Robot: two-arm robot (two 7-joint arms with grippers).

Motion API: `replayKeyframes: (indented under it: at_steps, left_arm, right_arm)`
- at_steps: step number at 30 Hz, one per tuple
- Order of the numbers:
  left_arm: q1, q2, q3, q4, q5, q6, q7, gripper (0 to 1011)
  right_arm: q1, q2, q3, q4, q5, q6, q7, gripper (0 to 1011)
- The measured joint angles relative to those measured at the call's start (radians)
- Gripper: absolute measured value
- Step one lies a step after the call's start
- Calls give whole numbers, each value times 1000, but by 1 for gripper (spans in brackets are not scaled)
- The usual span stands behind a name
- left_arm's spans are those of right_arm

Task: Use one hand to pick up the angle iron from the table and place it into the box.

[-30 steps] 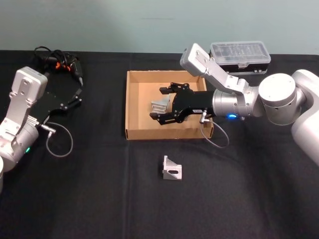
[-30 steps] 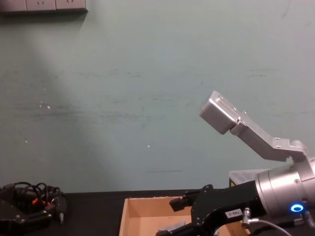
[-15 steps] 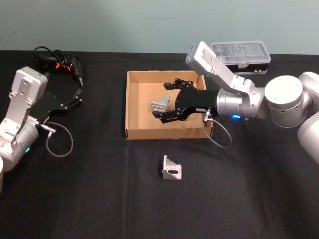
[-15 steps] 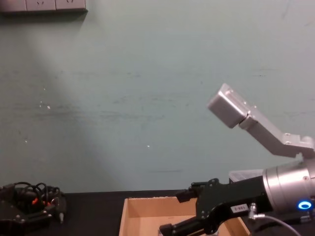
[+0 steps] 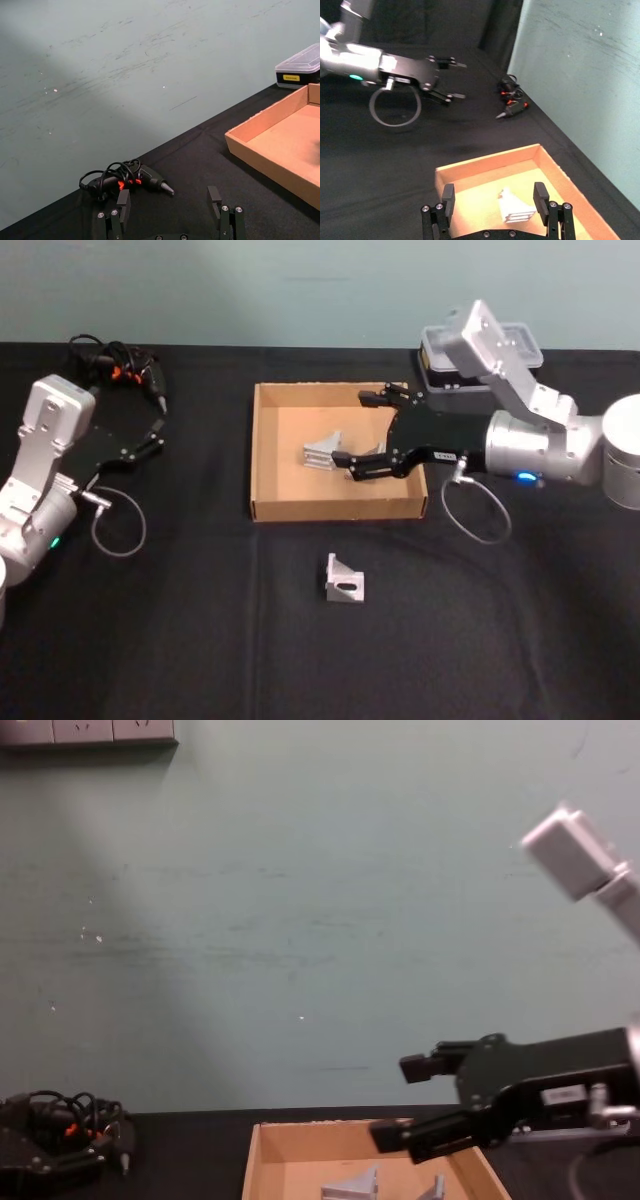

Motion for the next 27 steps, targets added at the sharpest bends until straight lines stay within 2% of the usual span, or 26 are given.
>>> replayKeyframes:
  at_steps: [1, 7, 14, 19, 27]
  left_arm:
    - [0, 0, 0, 0, 0, 0, 0, 1000]
    - [0, 0, 0, 0, 0, 0, 0, 1000]
    - [0, 0, 0, 0, 0, 0, 0, 1000]
    - [0, 0, 0, 0, 0, 0, 0, 1000]
    - [0, 0, 0, 0, 0, 0, 0, 1000]
  right_arm:
    - [-17, 21, 10, -34, 20, 10, 6, 1003]
    - [-78, 95, 37, -139, 109, 51, 39, 1003]
    - [-124, 160, 30, -217, 163, 83, 76, 1003]
    - [-138, 184, 2, -228, 179, 93, 98, 1003]
    - [-138, 185, -43, -212, 177, 93, 107, 1003]
